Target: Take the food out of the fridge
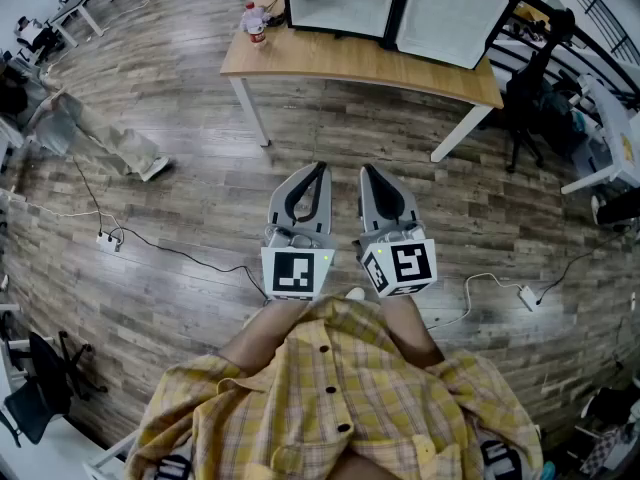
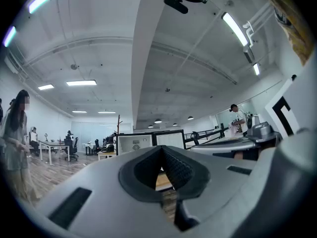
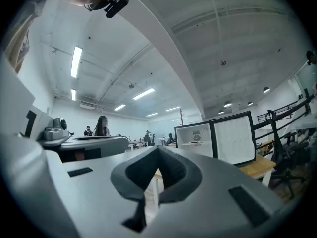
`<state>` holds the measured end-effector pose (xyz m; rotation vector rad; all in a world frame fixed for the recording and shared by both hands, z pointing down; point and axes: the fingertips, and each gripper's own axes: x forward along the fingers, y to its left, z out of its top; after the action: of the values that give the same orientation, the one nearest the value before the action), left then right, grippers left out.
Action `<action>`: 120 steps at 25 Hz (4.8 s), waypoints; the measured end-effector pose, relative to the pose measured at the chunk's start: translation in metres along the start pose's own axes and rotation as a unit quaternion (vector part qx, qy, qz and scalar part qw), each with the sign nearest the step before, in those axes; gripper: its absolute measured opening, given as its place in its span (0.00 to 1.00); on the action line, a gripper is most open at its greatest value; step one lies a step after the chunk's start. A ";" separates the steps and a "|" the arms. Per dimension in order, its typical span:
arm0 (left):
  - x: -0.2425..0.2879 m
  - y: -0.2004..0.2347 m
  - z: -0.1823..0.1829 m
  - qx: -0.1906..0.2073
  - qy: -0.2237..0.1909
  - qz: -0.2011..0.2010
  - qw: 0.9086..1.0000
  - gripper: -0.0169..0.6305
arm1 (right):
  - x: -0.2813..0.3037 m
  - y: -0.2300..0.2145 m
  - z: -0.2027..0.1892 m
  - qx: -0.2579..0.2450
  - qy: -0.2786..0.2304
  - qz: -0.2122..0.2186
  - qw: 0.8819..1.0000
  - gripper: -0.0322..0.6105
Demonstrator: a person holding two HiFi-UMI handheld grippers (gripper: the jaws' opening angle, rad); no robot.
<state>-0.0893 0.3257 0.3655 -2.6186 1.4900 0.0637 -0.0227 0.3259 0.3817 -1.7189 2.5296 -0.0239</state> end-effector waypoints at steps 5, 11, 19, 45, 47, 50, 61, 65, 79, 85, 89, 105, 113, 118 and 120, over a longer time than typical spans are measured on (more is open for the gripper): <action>0.000 -0.012 -0.002 0.002 0.001 -0.001 1.000 0.04 | -0.009 -0.008 -0.001 0.008 -0.003 0.001 1.000 0.06; -0.002 -0.028 -0.001 0.003 0.002 -0.001 1.000 0.04 | -0.022 -0.015 0.004 0.009 -0.010 0.008 1.000 0.06; 0.001 -0.064 -0.002 -0.002 0.004 0.003 1.000 0.04 | -0.054 -0.039 0.002 0.015 -0.010 0.011 1.000 0.06; 0.146 -0.030 -0.055 -0.014 0.026 -0.007 1.000 0.04 | 0.064 -0.137 -0.032 0.015 0.020 -0.006 1.000 0.06; 0.168 -0.014 -0.054 -0.013 0.024 -0.008 1.000 0.04 | 0.091 -0.143 -0.029 0.013 0.018 -0.008 1.000 0.06; 0.195 0.013 -0.052 -0.010 0.017 -0.009 1.000 0.04 | 0.130 -0.149 -0.024 0.013 0.018 -0.008 1.000 0.06; 0.265 0.087 -0.055 -0.021 0.005 -0.019 1.000 0.04 | 0.235 -0.156 -0.016 0.001 0.019 -0.019 1.000 0.06; 0.276 0.102 -0.056 -0.028 0.000 -0.026 0.999 0.04 | 0.250 -0.157 -0.019 -0.007 0.035 -0.033 0.999 0.06; 0.319 0.124 -0.078 -0.034 0.003 -0.039 0.999 0.04 | 0.294 -0.172 -0.030 -0.020 0.048 -0.048 0.997 0.06; 0.358 0.142 -0.083 -0.026 0.007 -0.033 0.999 0.04 | 0.336 -0.199 -0.033 -0.006 0.044 -0.042 0.998 0.06; 0.392 0.156 -0.088 -0.034 0.007 -0.018 0.999 0.04 | 0.369 -0.211 -0.033 -0.005 0.041 -0.025 0.999 0.06; 0.510 0.189 -0.099 0.000 0.023 0.011 1.000 0.04 | 0.473 -0.288 -0.028 0.010 0.031 -0.003 0.999 0.06; 0.540 0.200 -0.097 0.018 0.025 0.032 0.999 0.04 | 0.503 -0.306 -0.028 0.036 0.024 0.019 0.999 0.06; 0.551 0.206 -0.099 0.023 0.034 0.050 0.998 0.04 | 0.516 -0.315 -0.029 0.053 0.025 0.034 0.998 0.06; 0.555 0.205 -0.099 0.025 0.039 0.056 0.997 0.04 | 0.519 -0.319 -0.031 0.060 0.027 0.038 0.997 0.06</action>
<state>0.0162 -0.2649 0.3900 -2.5246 1.6402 -0.0638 0.0809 -0.2745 0.4001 -1.5976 2.5721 -0.2161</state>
